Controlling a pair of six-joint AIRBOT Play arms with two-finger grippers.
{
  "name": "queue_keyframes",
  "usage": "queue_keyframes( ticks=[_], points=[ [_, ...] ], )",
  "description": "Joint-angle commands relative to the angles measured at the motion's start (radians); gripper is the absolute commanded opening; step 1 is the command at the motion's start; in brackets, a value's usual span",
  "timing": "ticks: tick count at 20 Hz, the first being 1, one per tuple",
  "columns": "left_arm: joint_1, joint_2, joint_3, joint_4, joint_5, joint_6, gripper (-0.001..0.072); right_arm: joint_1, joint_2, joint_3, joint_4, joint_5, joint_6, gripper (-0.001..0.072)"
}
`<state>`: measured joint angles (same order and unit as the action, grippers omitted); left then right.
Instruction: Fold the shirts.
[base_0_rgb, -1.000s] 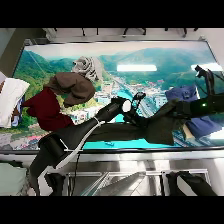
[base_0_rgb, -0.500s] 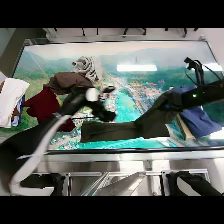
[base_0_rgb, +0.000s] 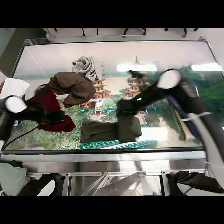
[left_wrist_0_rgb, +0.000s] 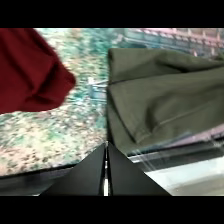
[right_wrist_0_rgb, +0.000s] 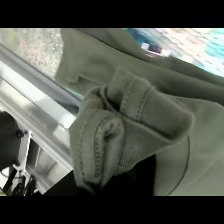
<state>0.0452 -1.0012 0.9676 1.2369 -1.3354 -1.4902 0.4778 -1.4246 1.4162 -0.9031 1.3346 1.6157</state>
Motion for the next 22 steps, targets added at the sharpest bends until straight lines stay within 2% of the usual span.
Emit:
queue_keyframes(
  ticks=[1, 4, 6, 11, 13, 18, 22],
  points=[
    [0.135, 0.093, -0.026, -0.001, 0.002, 0.016, 0.0017, 0.151, -0.166, 0.007, 0.048, -0.211, 0.012, 0.0031],
    [0.165, 0.118, -0.026, -0.001, -0.001, 0.020, 0.0017, 0.211, -0.279, 0.007, 0.170, -0.362, 0.001, 0.0031],
    [0.165, 0.117, -0.026, -0.006, -0.001, 0.021, 0.0017, 0.238, -0.326, 0.007, 0.236, -0.396, -0.015, 0.0031],
    [0.165, 0.094, -0.026, -0.008, -0.011, 0.021, 0.0017, 0.258, -0.349, 0.007, 0.267, -0.382, -0.015, 0.0031],
    [0.165, 0.071, -0.026, -0.008, -0.024, 0.024, 0.0017, 0.246, -0.332, 0.007, 0.288, -0.323, -0.054, 0.0031],
    [0.165, 0.043, -0.026, -0.008, -0.027, 0.027, 0.0017, 0.221, -0.291, 0.010, 0.340, -0.233, -0.068, 0.0031],
    [0.165, 0.045, -0.026, -0.008, -0.026, 0.027, 0.0017, 0.224, -0.282, 0.011, 0.366, -0.259, -0.097, 0.0034]
  ],
)
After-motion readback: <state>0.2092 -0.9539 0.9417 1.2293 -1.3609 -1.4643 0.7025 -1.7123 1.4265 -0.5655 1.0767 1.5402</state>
